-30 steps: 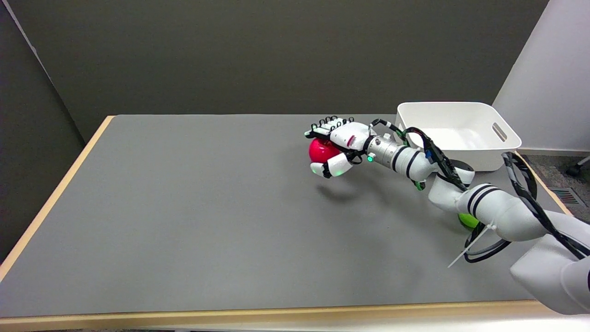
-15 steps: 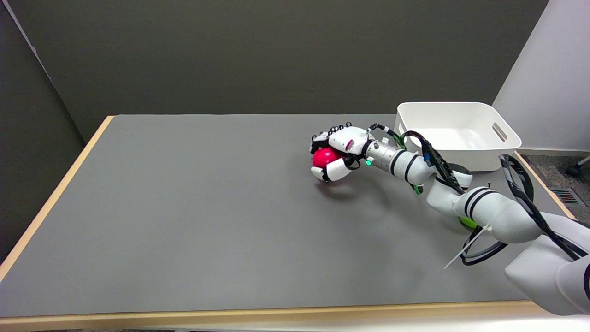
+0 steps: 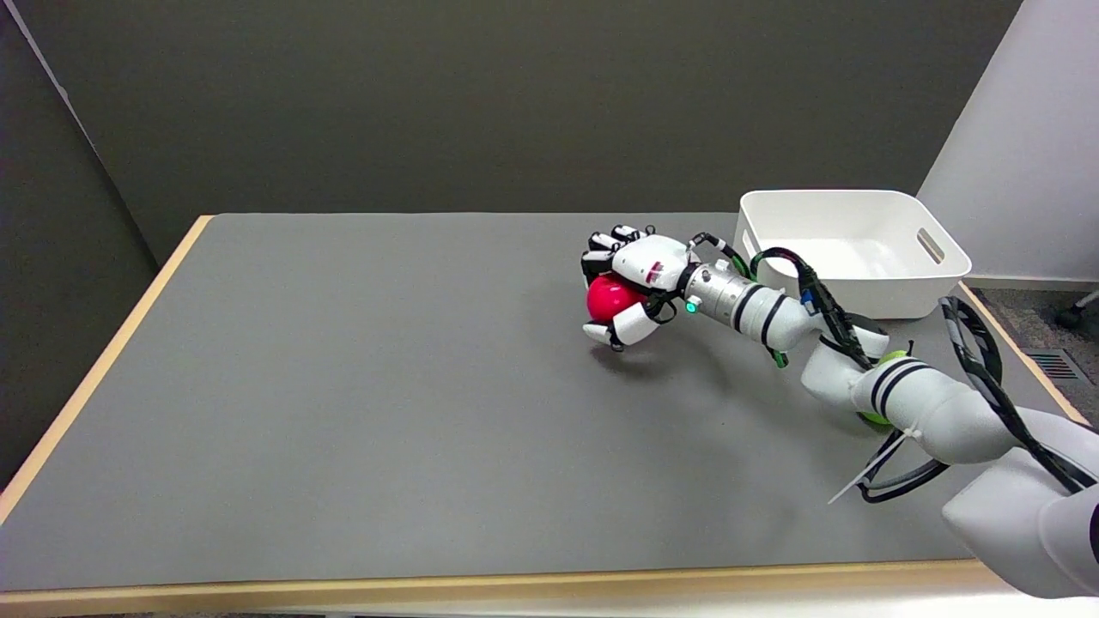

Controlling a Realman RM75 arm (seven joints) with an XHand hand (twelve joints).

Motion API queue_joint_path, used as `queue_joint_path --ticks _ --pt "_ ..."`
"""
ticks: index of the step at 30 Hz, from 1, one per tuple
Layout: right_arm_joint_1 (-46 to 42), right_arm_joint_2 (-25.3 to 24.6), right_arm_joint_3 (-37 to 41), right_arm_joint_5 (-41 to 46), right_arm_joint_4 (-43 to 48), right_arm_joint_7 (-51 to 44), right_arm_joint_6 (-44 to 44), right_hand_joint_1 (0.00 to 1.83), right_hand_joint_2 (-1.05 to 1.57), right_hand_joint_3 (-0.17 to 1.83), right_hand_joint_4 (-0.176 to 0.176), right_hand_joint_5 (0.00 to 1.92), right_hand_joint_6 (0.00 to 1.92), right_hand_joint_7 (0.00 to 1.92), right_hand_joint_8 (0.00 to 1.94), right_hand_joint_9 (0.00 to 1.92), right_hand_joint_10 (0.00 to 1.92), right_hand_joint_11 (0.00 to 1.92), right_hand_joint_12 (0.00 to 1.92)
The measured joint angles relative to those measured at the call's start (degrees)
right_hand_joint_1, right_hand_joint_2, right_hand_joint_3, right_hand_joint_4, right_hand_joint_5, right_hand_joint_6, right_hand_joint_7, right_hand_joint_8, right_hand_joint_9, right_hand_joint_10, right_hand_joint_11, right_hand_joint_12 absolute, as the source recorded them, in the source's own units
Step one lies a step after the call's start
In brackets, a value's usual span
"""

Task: Pick up the red apple.

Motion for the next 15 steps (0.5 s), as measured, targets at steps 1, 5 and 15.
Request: queue_joint_path --ticks 1,5,15 --pt "-0.2 0.0 0.5 0.3 0.2 -0.3 0.6 0.75 0.85 0.69 -0.019 0.42 1.92 0.1 1.94 0.49 1.92 0.0 1.92" --pt "-1.3 0.3 2.6 1.3 2.0 -1.3 2.8 0.76 1.11 0.7 0.042 0.51 1.92 0.1 1.94 0.48 1.92 0.0 1.92" --pt "-6.6 2.2 12.2 3.3 12.6 -4.5 6.6 0.76 1.12 0.69 0.033 0.5 1.92 0.12 1.94 0.48 1.92 0.0 1.92"
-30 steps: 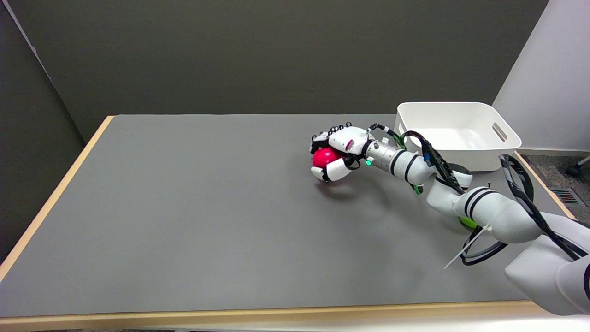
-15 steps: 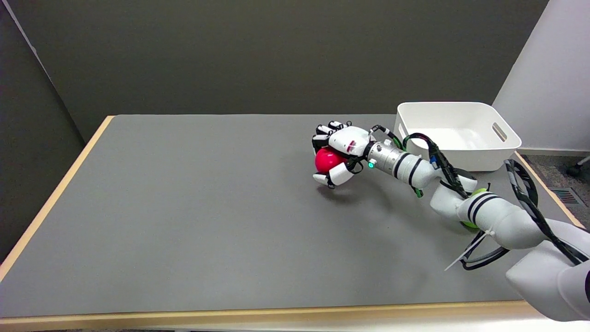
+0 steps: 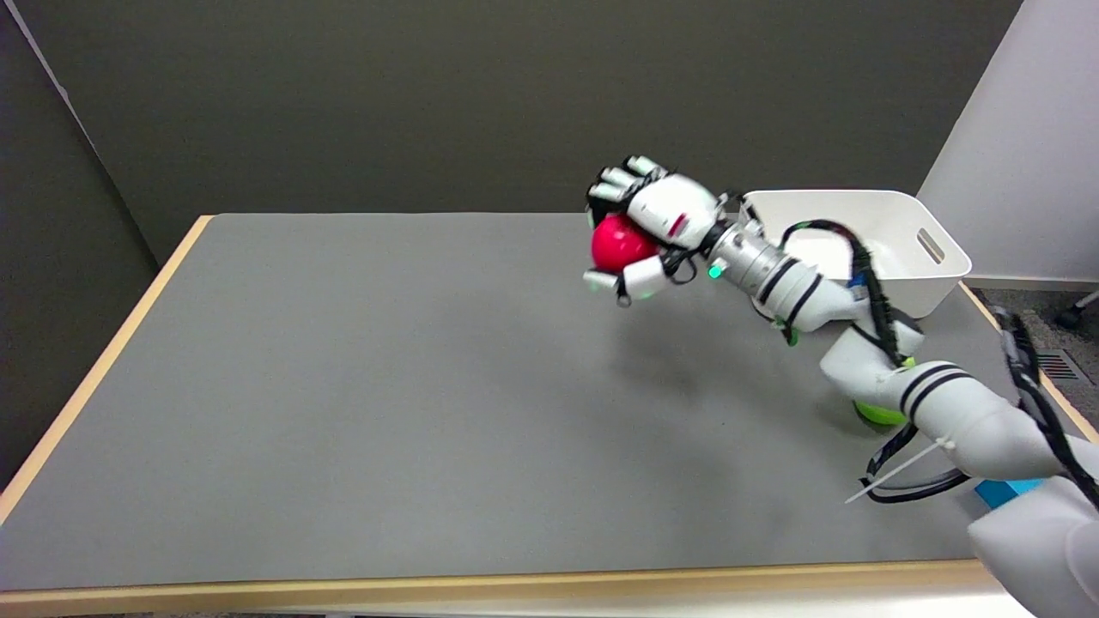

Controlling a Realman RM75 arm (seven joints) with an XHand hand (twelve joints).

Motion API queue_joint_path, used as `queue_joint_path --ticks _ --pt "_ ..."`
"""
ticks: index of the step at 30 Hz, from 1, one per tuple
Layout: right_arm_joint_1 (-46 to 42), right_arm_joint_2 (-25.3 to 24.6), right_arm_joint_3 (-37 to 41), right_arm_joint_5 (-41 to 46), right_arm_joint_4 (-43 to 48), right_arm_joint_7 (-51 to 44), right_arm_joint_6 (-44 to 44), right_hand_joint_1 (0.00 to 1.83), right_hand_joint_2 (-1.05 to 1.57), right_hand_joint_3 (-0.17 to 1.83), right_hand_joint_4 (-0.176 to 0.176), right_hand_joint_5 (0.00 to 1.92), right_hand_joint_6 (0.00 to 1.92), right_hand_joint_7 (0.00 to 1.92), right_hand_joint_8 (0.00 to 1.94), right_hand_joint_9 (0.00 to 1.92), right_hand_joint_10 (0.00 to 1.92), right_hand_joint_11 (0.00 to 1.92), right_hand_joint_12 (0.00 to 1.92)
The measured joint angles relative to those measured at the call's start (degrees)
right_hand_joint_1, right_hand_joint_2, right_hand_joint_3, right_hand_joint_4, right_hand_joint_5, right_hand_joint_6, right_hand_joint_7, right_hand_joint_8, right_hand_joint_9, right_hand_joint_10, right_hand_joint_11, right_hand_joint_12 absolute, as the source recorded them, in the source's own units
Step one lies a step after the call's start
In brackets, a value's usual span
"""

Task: Pick up the red apple.

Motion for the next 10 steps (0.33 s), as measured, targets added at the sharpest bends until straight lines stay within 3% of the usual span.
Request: queue_joint_path --ticks 10 --pt "-4.1 3.6 11.0 1.2 8.0 -4.1 -1.9 0.76 1.12 0.68 0.029 0.5 1.92 0.12 1.94 0.49 1.92 0.0 1.92"
